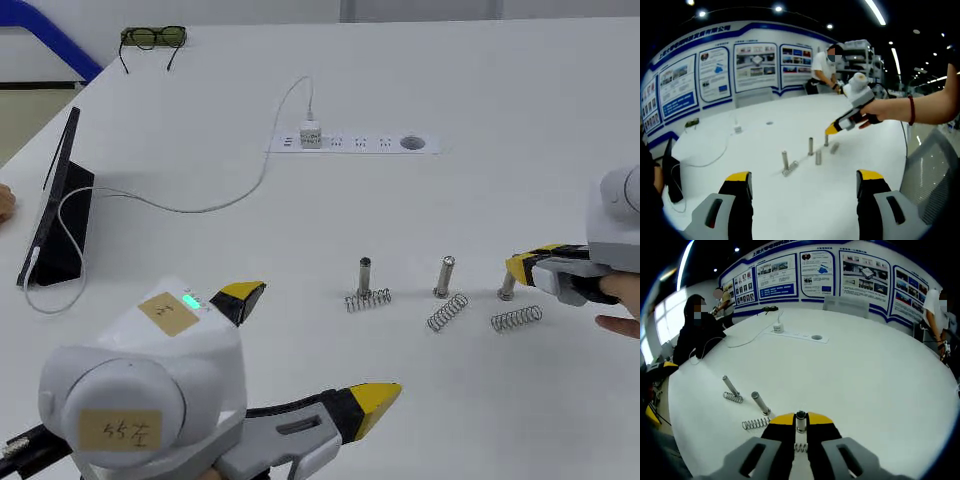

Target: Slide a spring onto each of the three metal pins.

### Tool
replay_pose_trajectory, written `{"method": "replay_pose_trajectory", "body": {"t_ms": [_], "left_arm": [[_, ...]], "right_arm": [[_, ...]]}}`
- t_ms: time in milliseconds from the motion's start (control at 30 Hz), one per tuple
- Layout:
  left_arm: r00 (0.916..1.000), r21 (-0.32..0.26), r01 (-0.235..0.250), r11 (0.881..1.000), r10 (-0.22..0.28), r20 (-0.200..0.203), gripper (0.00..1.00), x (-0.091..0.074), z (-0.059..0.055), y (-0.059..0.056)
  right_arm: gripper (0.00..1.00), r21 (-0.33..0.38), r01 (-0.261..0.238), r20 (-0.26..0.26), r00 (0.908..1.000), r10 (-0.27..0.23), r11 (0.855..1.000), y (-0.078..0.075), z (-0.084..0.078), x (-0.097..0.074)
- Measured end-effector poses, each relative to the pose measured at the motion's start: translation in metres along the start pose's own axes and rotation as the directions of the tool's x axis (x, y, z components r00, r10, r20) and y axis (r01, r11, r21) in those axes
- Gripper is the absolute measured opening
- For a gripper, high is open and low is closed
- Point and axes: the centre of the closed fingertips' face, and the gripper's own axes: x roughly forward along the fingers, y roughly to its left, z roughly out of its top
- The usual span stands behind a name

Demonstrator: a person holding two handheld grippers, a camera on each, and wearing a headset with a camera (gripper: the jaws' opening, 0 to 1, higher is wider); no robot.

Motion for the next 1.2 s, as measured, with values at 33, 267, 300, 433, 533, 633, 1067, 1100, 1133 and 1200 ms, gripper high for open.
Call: {"method": "replay_pose_trajectory", "body": {"t_ms": [33, 267, 300, 433, 533, 633, 1067, 1100, 1133, 1200], "left_arm": [[1.0, 0.001, -0.001, 1.0, 0.001, -0.001, 0.87, 0.0, 0.0, 0.001], [1.0, 0.008, 0.001, 1.0, 0.0, -0.003, 0.85, -0.001, 0.0, 0.001], [1.0, 0.01, 0.001, 1.0, 0.0, -0.003, 0.85, -0.001, 0.0, 0.001], [1.0, 0.009, 0.0, 1.0, 0.0, -0.004, 0.85, -0.002, 0.0, 0.001], [1.0, 0.013, -0.001, 1.0, 0.001, -0.007, 0.84, -0.002, -0.001, 0.001], [1.0, 0.015, -0.003, 1.0, 0.003, -0.008, 0.84, -0.002, -0.001, 0.001], [0.9996, 0.04, 0.01, 0.999, -0.009, -0.026, 0.78, 0.002, -0.003, 0.005], [0.9995, 0.043, 0.014, 0.999, -0.013, -0.027, 0.78, 0.003, -0.003, 0.006], [0.9995, 0.044, 0.017, 0.999, -0.016, -0.029, 0.78, 0.004, -0.003, 0.006], [0.9992, 0.051, 0.024, 0.998, -0.023, -0.033, 0.77, 0.006, -0.003, 0.006]], "right_arm": [[0.09, 0.003, 0.0, -0.002, 1.0, 0.0, 1.0, 0.0, 0.0, 0.0], [0.09, 0.0, 0.0, -0.011, 0.9999, 0.0, 1.0, 0.001, -0.002, -0.001], [0.09, -0.004, -0.001, -0.012, 0.9999, 0.001, 1.0, 0.002, -0.002, -0.001], [0.09, -0.008, 0.005, -0.015, 0.9999, -0.005, 1.0, 0.001, -0.002, -0.001], [0.09, -0.012, 0.001, -0.012, 0.9999, -0.001, 1.0, 0.001, -0.002, 0.0], [0.09, -0.012, -0.003, -0.014, 0.9999, 0.003, 1.0, 0.001, -0.002, 0.0], [0.26, -0.07, -0.045, 0.036, 0.9982, 0.047, 0.997, 0.009, 0.005, -0.01], [0.28, -0.071, -0.052, 0.04, 0.9977, 0.055, 0.996, 0.01, 0.005, -0.012], [0.29, -0.069, -0.056, 0.042, 0.9974, 0.059, 0.996, 0.01, 0.005, -0.013], [0.32, -0.075, -0.066, 0.057, 0.9958, 0.071, 0.995, 0.012, 0.006, -0.015]]}}
